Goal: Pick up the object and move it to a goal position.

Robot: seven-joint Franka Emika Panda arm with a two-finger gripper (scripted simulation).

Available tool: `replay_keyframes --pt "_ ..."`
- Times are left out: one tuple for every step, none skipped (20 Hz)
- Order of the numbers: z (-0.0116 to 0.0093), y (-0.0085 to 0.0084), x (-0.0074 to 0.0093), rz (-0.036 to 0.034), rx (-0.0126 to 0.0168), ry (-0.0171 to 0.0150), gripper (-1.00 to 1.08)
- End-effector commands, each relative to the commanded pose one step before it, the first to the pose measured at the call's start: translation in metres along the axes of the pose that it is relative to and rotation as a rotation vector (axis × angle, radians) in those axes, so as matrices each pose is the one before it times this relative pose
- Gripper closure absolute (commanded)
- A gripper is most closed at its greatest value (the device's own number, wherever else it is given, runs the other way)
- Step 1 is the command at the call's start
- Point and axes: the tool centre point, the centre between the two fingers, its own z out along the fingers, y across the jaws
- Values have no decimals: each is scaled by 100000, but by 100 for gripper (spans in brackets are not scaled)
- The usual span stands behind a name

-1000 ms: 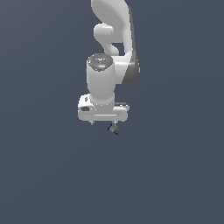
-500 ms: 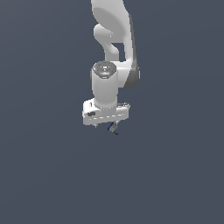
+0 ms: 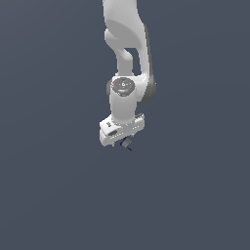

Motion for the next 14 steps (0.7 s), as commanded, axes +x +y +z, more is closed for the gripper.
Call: replay_keyframes --pt "870 -701 -213 -8105 421 -169 -92" --pt "336 -285 -63 -3140 185 -52 -92" --pt "318 -277 -52 -2994 183 -37 -92" --pt "298 -266 -41 -2834 179 -25 -92" --pt "279 -253 -32 -2673 173 -13 -92" --pt "260 -240 -25 -2512 166 -4 -92" --pt "242 -227 -17 -2352 159 5 -92" --pt "223 -213 -12 -2189 150 11 -92" --pt "206 -199 -6 -2029 141 17 -92" --pt "188 -184 -2 -1866 131 20 -92" --pt "171 -169 1 -1705 121 23 -92" --pt "154 -154 4 -1543 111 25 -92" --pt "137 -138 5 -1381 100 25 -92" --pt "120 -122 6 -1218 88 25 -92"
